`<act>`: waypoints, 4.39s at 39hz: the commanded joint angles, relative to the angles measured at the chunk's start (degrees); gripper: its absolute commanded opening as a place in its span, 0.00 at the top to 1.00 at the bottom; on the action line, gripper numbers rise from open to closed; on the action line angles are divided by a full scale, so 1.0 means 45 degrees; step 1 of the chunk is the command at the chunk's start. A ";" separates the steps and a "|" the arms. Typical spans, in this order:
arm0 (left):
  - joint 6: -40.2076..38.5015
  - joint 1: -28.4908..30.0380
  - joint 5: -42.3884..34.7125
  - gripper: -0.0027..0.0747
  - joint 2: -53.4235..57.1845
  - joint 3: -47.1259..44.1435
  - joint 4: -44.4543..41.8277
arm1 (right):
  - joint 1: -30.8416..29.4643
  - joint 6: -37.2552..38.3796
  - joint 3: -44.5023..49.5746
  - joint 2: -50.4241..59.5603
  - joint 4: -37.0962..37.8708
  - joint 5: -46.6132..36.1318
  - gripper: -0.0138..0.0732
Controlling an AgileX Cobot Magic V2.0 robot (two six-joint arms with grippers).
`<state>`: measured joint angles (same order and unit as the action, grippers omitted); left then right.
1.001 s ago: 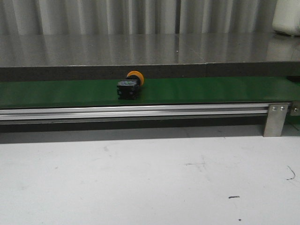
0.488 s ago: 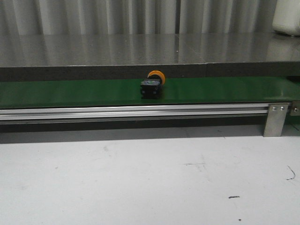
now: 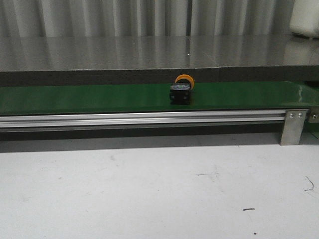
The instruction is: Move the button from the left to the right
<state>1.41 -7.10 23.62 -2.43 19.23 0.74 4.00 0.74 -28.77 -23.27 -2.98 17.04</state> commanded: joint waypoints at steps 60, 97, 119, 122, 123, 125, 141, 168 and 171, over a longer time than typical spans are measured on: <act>-0.0141 -0.0082 -0.0914 0.99 -0.0144 0.0297 0.0091 | 0.0146 0.1182 -1.0348 -1.5719 -0.1965 0.2477 0.10; -0.0141 -0.0082 -0.0959 0.99 -0.0144 0.0297 0.0091 | 0.0006 0.1031 -1.1661 -1.6653 -0.0718 0.2996 0.61; -0.0141 -0.0082 -0.0959 0.99 -0.0144 0.0297 0.0091 | -0.4022 0.1031 -1.1661 -1.6300 0.3141 0.3020 0.61; -0.0141 -0.0082 -0.0959 0.99 -0.0144 0.0297 0.0091 | -0.4290 0.1031 -1.1661 -1.6854 0.3460 0.2914 0.61; -0.0141 -0.0082 -0.0959 0.99 -0.0144 0.0297 0.0091 | -0.4372 0.1031 -1.1661 -1.7093 0.3489 0.2902 0.61; -0.0141 -0.0082 -0.0959 0.99 -0.0144 0.0297 0.0091 | -0.4434 0.1031 -1.1661 -1.7523 0.3495 0.2915 0.61; -0.0141 -0.0082 -0.0959 0.99 -0.0144 0.0297 0.0091 | -0.4487 0.1043 -1.1661 -1.8783 0.3525 0.2940 0.21; -0.0141 -0.0082 -0.0959 0.99 -0.0144 0.0297 0.0091 | -0.0127 0.1081 -1.3611 -1.4552 0.2265 0.6278 0.93; -0.0141 -0.0082 -0.0959 0.99 -0.0144 0.0297 0.0091 | 0.0226 0.1081 -1.3217 -1.3936 0.2039 0.6497 0.91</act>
<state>1.41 -7.10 23.62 -2.37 19.14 0.74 3.83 5.73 -88.19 -91.33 6.37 47.04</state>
